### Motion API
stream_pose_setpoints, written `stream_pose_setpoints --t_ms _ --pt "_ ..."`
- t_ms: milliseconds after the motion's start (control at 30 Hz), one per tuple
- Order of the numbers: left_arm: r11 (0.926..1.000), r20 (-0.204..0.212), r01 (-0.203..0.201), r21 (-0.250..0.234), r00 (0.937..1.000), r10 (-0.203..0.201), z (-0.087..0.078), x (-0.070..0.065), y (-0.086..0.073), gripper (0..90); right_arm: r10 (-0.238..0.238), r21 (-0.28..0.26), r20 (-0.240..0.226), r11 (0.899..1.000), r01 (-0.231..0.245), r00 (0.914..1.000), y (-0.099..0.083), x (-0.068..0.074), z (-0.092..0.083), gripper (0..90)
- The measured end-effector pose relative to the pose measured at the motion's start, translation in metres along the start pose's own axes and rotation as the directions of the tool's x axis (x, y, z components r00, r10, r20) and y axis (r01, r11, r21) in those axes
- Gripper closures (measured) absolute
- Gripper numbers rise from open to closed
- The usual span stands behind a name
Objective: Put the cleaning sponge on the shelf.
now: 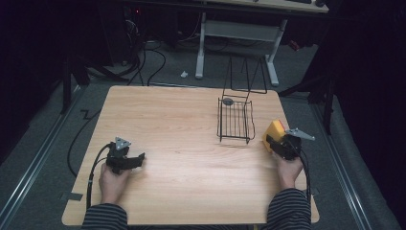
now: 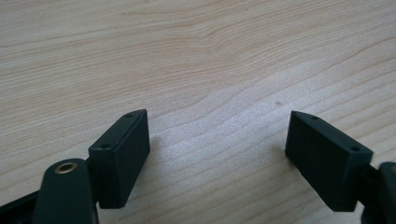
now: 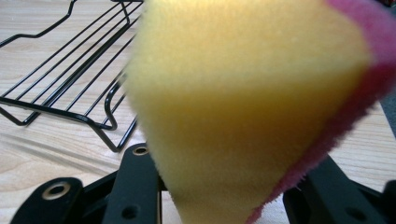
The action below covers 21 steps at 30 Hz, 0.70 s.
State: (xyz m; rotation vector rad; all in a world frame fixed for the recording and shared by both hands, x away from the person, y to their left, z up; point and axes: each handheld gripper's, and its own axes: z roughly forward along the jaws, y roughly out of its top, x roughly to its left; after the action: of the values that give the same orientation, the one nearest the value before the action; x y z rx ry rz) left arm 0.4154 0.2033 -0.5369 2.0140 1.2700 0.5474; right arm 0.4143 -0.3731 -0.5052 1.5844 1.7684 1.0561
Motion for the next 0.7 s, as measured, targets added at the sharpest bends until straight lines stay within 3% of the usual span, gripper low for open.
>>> stream_pose_setpoints --t_ms 367,533,700 --pt "1.0000 0.000 0.000 0.000 1.0000 0.000 0.000 0.000 0.000 22.4 -0.047 -0.037 -0.030 0.998 0.045 0.9985 0.002 0.008 -0.026 60.8" --pt "1.0000 0.000 -0.001 0.000 1.0000 0.001 0.000 0.000 0.000 22.4 -0.042 -0.057 -0.051 0.998 0.040 0.9978 -0.001 0.011 -0.037 60.9" --pt "1.0000 0.001 -0.001 0.001 1.0000 0.001 0.000 0.000 0.000 22.4 -0.064 -0.049 -0.074 0.997 0.060 0.9952 -0.005 0.017 -0.046 60.8"
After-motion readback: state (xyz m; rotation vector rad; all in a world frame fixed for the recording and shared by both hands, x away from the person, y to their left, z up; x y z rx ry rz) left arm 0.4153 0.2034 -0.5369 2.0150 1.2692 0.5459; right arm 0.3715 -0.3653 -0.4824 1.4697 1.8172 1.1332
